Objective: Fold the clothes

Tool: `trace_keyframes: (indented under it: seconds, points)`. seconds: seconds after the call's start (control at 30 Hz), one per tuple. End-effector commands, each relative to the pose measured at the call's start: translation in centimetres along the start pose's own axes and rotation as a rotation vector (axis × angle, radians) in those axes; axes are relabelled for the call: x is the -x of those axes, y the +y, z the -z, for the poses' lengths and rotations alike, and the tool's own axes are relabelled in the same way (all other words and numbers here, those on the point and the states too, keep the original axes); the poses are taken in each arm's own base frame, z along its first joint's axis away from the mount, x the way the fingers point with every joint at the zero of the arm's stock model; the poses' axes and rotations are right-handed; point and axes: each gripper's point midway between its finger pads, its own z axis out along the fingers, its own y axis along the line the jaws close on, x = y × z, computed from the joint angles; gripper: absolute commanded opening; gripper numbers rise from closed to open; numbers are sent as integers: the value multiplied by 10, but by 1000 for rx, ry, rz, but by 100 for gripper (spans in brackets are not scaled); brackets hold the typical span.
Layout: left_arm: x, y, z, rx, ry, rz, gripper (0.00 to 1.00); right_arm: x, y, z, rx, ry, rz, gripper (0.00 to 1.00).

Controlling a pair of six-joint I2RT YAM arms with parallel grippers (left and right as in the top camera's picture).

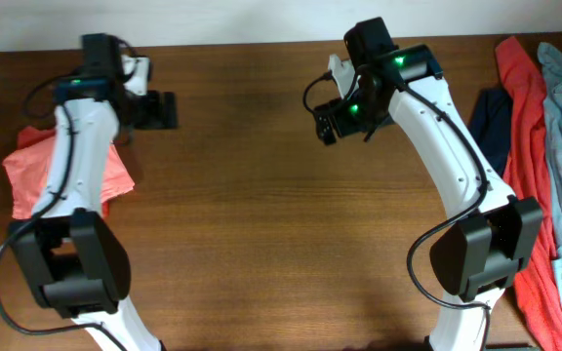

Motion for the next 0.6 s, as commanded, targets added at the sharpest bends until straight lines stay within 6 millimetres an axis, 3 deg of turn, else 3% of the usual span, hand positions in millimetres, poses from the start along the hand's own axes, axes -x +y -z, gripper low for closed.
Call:
trace_keyframes:
  seconds: [0.0,0.23,0.57]
  points:
    - [8,-24,20,-27,-33,-63,99,7,-14,16,-61,-43,-13,99]
    - [-26,-34,53,-42,75,-68,99,-11,-33,39,-68,-23,-135,99]
    - [-60,-40,135,-34,-49,-78,99,-18,-23,135,-103,-232,-138,99]
